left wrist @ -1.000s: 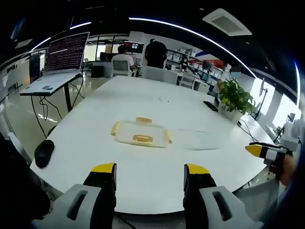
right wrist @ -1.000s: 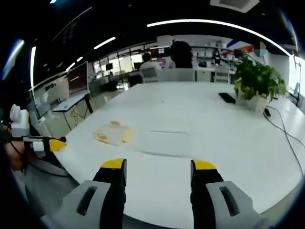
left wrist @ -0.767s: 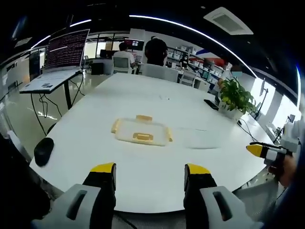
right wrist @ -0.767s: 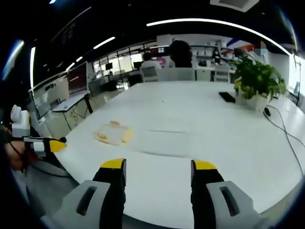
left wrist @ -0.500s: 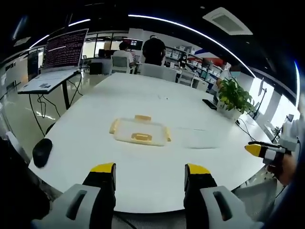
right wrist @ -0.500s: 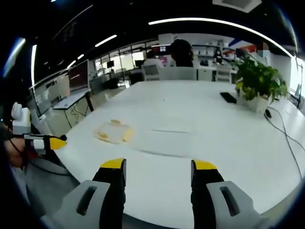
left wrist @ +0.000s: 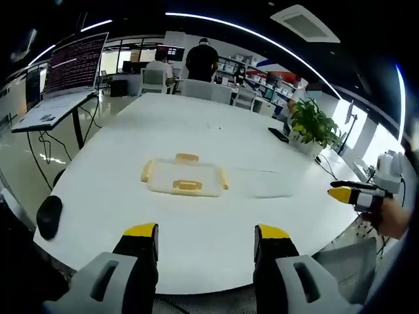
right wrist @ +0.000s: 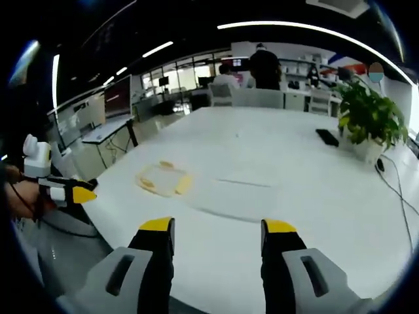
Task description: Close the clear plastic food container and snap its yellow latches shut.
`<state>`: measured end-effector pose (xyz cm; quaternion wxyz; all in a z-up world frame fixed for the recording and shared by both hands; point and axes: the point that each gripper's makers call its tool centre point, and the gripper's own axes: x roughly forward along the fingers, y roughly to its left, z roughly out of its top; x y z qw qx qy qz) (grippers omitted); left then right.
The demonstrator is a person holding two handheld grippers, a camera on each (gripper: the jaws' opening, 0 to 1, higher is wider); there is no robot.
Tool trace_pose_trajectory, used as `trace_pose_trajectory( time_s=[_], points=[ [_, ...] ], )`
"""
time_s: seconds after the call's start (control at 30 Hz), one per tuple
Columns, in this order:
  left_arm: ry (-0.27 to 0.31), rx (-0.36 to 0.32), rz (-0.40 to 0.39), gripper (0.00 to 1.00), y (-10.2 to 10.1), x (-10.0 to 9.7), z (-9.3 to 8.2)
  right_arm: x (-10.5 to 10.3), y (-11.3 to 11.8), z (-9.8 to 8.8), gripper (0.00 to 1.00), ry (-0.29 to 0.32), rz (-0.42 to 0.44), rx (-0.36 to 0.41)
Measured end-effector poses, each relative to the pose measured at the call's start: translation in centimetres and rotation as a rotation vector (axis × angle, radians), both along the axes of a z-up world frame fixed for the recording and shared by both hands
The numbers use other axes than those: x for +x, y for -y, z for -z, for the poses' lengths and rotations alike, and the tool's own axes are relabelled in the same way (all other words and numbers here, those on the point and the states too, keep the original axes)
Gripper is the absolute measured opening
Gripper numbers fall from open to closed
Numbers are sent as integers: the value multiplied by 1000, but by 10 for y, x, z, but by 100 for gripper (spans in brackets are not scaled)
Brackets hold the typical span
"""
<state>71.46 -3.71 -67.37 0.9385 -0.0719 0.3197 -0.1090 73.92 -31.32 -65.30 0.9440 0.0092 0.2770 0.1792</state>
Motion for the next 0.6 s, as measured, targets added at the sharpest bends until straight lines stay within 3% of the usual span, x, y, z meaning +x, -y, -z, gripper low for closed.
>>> trace_pose_trajectory(
  time_s=[0.2, 0.6],
  points=[
    [25, 62, 62, 52, -10, 12, -3, 8, -14, 5, 52, -34, -60, 6],
    [30, 98, 188, 52, -16, 38, -1, 32, -37, 3, 53, -70, -176, -7]
  ],
)
